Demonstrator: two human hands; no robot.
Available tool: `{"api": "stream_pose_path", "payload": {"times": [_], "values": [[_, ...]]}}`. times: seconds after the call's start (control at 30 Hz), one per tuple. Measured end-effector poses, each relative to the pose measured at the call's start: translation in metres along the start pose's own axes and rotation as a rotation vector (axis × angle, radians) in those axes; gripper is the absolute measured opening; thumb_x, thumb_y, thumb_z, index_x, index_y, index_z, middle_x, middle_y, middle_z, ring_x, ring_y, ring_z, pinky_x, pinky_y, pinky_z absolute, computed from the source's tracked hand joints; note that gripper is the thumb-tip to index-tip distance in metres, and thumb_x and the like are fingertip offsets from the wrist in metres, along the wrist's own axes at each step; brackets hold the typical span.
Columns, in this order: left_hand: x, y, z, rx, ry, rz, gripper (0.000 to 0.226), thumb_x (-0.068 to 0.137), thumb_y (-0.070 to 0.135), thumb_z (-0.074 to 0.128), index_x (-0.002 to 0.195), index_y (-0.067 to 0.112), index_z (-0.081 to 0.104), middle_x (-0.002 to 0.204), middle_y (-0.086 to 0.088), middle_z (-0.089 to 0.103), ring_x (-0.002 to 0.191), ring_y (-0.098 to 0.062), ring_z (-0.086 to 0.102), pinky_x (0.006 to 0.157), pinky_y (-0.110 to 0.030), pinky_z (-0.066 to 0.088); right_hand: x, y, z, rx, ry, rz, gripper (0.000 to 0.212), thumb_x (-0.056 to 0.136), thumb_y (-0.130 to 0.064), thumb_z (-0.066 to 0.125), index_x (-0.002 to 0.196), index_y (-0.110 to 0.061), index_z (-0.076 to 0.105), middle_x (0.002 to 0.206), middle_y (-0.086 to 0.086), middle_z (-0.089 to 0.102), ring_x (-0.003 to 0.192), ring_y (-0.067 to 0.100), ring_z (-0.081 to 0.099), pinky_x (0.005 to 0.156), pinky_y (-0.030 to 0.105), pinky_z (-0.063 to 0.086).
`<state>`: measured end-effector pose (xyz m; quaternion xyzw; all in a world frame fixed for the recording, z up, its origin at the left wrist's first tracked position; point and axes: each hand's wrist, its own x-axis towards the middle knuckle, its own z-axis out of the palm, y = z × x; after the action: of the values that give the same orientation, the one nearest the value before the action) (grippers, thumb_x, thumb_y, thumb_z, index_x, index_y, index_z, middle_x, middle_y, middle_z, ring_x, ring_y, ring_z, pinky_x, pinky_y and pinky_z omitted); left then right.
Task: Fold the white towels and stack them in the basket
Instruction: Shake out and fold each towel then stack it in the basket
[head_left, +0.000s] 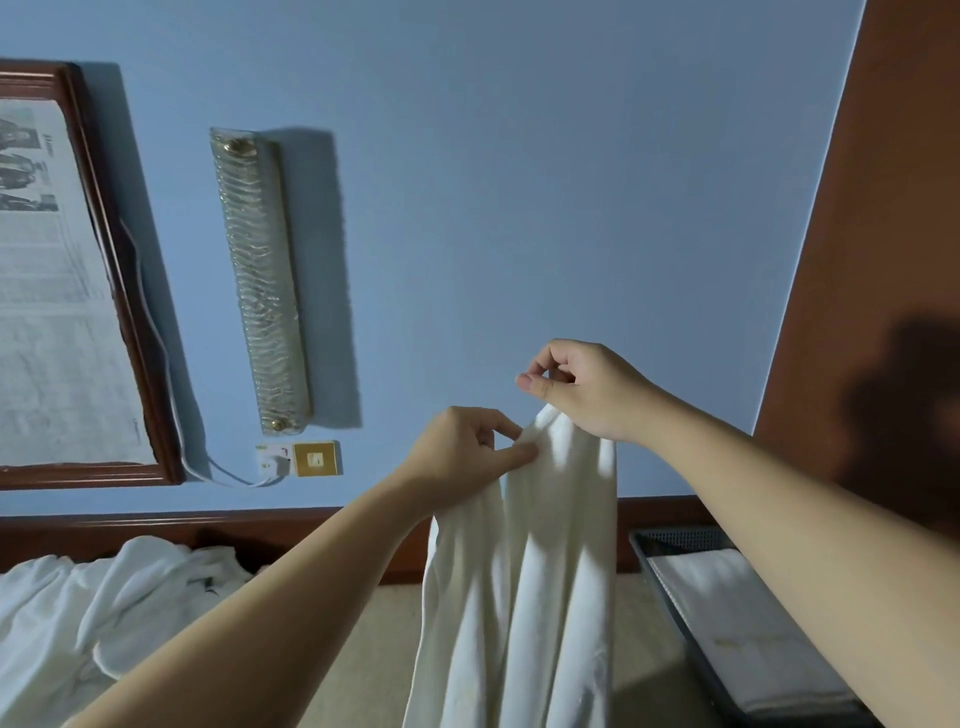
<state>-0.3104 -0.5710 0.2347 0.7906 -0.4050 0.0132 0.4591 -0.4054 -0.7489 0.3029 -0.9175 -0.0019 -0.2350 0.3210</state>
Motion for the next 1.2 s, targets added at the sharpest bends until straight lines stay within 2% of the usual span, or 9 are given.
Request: {"api": "stream_pose_path", "payload": {"times": [0.17, 0.3, 0.4, 0.5, 0.67, 0.9, 1.03, 1.13, 1.2], "values": [[0.003, -0.008, 0.001, 0.039, 0.126, -0.001, 0.024, 0.079, 0.039, 0.084, 0.073, 0.025, 0.065, 0.048, 0.015, 0.043, 0.048, -0.006, 0.039, 0.050, -0.020, 0.031, -0.002, 0.004, 0.002, 0.010, -0.023, 0.017, 0.021, 0.096, -0.046, 0.071, 0.092, -0.025, 0.068, 0.055, -0.009, 0.039, 0.053, 0.013, 0.033, 0.056, 0.030, 0.030], [-0.001, -0.014, -0.002, 0.224, 0.034, 0.037, 0.040, 0.090, 0.042, 0.067, 0.066, 0.019, 0.044, 0.052, 0.011, 0.040, 0.052, -0.010, 0.035, 0.055, -0.030, 0.032, -0.003, 0.003, 0.001, 0.013, -0.114, 0.042, 0.030, 0.081, -0.053, 0.085, 0.088, -0.027, 0.073, 0.053, -0.013, 0.036, 0.051, 0.012, 0.031, 0.057, 0.031, 0.028], [-0.003, -0.020, -0.019, 0.396, -0.014, 0.087, 0.046, 0.096, 0.051, 0.058, 0.070, 0.019, 0.040, 0.054, 0.007, 0.040, 0.053, -0.013, 0.034, 0.054, -0.034, 0.031, -0.008, 0.010, 0.002, -0.130, -0.211, 0.077, 0.029, 0.075, -0.054, 0.089, 0.082, -0.030, 0.074, 0.061, -0.008, 0.049, 0.057, 0.010, 0.043, 0.058, 0.029, 0.033], [0.000, -0.017, -0.043, 0.607, -0.013, 0.202, 0.044, 0.100, 0.048, 0.054, 0.072, 0.017, 0.038, 0.057, 0.004, 0.045, 0.054, -0.013, 0.039, 0.050, -0.033, 0.028, -0.012, 0.026, 0.012, -0.287, -0.262, 0.077, 0.033, 0.080, -0.058, 0.083, 0.071, -0.032, 0.065, 0.066, -0.007, 0.057, 0.063, 0.010, 0.048, 0.060, 0.030, 0.037], [0.006, -0.025, -0.095, 0.798, 0.055, 0.306, 0.038, 0.098, 0.042, 0.056, 0.075, 0.018, 0.038, 0.063, 0.002, 0.047, 0.058, -0.012, 0.043, 0.054, -0.034, 0.036, -0.025, 0.067, 0.014, -0.295, -0.113, 0.068, 0.055, 0.087, -0.053, 0.078, 0.064, -0.021, 0.040, 0.060, -0.010, 0.038, 0.056, 0.007, 0.031, 0.057, 0.034, 0.024], [-0.002, -0.086, -0.151, 0.769, 0.135, 0.122, 0.040, 0.094, 0.035, 0.062, 0.070, 0.015, 0.036, 0.056, -0.001, 0.046, 0.057, -0.028, 0.048, 0.054, -0.036, 0.044, -0.044, 0.110, 0.002, -0.338, 0.090, 0.275, 0.063, 0.077, -0.071, 0.077, 0.072, -0.021, 0.038, 0.068, -0.007, 0.044, 0.062, 0.015, 0.038, 0.060, 0.036, 0.024], [-0.002, -0.092, -0.131, 0.709, 0.175, -0.034, 0.034, 0.084, 0.031, 0.064, 0.066, 0.015, 0.040, 0.055, 0.000, 0.047, 0.057, -0.024, 0.045, 0.054, -0.033, 0.038, -0.029, 0.097, 0.010, -0.271, 0.008, 0.247, 0.058, 0.075, -0.063, 0.082, 0.076, -0.020, 0.044, 0.072, -0.007, 0.048, 0.067, 0.016, 0.044, 0.061, 0.035, 0.029], [-0.001, -0.091, -0.118, 0.644, 0.130, -0.066, 0.013, 0.081, 0.032, 0.063, 0.087, 0.028, 0.052, 0.063, 0.004, 0.059, 0.065, -0.023, 0.058, 0.060, -0.034, 0.047, -0.019, 0.076, 0.015, -0.183, -0.092, 0.217, 0.048, 0.073, -0.063, 0.069, 0.075, -0.022, 0.042, 0.070, -0.010, 0.045, 0.064, 0.015, 0.041, 0.062, 0.036, 0.032], [-0.001, -0.090, -0.113, 0.615, 0.075, -0.069, 0.027, 0.087, 0.029, 0.058, 0.109, 0.044, 0.057, 0.065, 0.006, 0.062, 0.067, -0.016, 0.060, 0.063, -0.033, 0.046, -0.010, 0.070, 0.014, -0.184, -0.161, 0.204, 0.031, 0.079, -0.053, 0.063, 0.080, -0.025, 0.052, 0.074, -0.017, 0.054, 0.069, 0.012, 0.049, 0.066, 0.034, 0.039]]}}
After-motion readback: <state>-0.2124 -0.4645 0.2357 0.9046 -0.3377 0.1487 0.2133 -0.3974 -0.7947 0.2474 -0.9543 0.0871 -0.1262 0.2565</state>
